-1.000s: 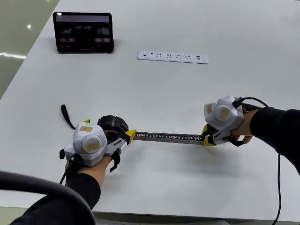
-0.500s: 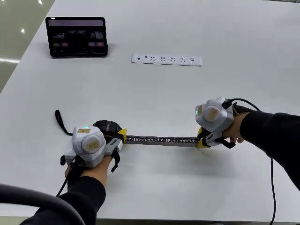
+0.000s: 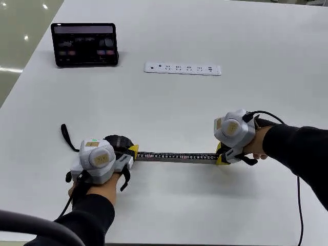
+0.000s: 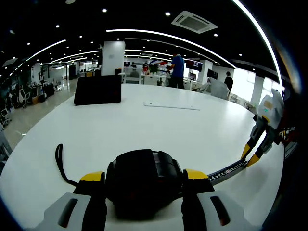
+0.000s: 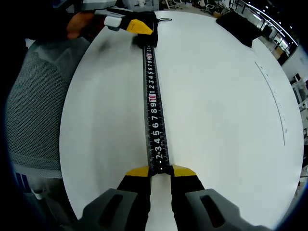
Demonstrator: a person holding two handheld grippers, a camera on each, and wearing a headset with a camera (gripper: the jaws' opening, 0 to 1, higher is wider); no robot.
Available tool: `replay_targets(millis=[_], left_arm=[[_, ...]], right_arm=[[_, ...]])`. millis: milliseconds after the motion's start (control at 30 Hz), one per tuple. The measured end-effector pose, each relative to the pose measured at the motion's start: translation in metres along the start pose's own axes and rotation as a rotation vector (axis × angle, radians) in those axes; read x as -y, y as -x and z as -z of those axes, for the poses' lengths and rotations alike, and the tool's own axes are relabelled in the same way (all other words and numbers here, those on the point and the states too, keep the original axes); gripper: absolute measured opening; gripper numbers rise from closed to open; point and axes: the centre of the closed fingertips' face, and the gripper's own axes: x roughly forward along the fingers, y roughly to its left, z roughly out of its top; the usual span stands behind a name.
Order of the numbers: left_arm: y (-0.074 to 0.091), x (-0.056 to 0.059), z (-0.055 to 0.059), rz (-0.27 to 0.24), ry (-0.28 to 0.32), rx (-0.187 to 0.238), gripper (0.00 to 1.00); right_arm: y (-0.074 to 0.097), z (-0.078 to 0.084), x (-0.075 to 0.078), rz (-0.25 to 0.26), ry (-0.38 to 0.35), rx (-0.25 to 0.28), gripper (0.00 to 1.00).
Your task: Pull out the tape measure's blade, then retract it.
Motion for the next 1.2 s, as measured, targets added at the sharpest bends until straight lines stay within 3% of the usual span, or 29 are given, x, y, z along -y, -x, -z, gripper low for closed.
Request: replay_targets(millis=[400,1200], left_arm=[[-0.0009,0.0001,0.0003,0.004,0.007,-0.009,0.59],[0.0005,0.0015,0.0011,0.01,0.014,-0.017,0.59]], right_arm=[[0.0004,-0.0022,-0.0022,0.015,0.037,0.026,0.1],[-0.0006,-0.0081,-0.0009,0.014,0.005,0.045,0.1]])
